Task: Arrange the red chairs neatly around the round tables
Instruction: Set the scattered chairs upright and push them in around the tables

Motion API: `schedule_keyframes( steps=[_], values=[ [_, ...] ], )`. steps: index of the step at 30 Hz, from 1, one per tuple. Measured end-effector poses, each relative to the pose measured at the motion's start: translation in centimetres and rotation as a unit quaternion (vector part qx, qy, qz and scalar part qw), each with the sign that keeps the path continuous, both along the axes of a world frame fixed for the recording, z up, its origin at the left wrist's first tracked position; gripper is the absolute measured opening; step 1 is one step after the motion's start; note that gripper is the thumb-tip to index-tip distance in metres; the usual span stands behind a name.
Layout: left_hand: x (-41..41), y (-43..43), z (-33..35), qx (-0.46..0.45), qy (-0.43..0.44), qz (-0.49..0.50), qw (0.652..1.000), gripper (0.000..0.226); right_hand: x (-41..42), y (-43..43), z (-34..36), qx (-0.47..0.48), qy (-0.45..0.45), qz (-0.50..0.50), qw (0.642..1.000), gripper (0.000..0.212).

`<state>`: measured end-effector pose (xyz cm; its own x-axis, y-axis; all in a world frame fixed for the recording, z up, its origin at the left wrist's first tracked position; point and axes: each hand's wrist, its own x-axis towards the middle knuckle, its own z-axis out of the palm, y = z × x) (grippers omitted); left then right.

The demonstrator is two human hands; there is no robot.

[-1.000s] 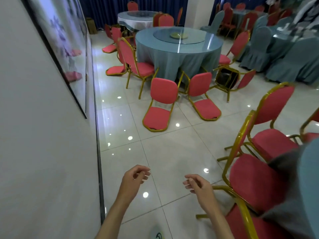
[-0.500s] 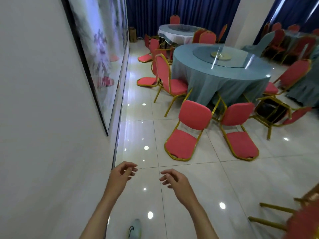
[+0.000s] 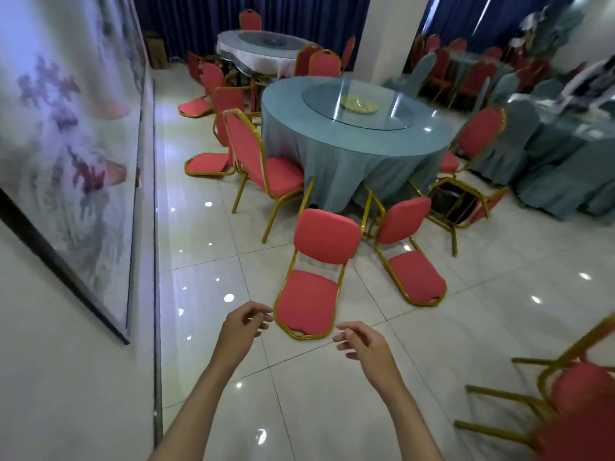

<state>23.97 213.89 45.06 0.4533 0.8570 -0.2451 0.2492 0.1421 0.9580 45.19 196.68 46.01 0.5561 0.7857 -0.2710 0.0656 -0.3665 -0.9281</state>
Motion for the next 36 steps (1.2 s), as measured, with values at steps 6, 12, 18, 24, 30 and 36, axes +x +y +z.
schedule_keyframes(
  steps=[6,12,18,24,30,36],
  values=[
    [6.1,7.5,-1.4,-0.005,0.017,-0.042,0.999,0.025,5.0,5.2,-2.7,-0.034,0.026,-0.042,0.998,0.021],
    [11.8,15.5,-3.5,-0.026,0.049,-0.044,0.997,0.025,11.1,12.5,-7.4,-0.083,0.066,-0.046,0.993,0.021],
    [17.0,23.1,-6.9,-0.049,0.083,-0.059,0.994,0.027,15.7,20.0,-11.7,-0.123,0.084,-0.026,0.989,0.022],
    [19.9,28.7,-11.7,-0.072,0.107,-0.098,0.987,0.025,17.9,24.1,-15.0,-0.165,0.105,-0.02,0.981,0.023],
    [21.5,32.3,-20.7,-0.103,0.119,-0.11,0.981,0.026,19.7,26.4,-23.5,-0.19,0.111,-0.063,0.973,0.024],
    [23.2,34.6,-34.9,-0.139,0.12,-0.093,0.979,0.023,21.6,26.8,-36.7,-0.217,0.099,-0.084,0.967,0.025]
  ],
)
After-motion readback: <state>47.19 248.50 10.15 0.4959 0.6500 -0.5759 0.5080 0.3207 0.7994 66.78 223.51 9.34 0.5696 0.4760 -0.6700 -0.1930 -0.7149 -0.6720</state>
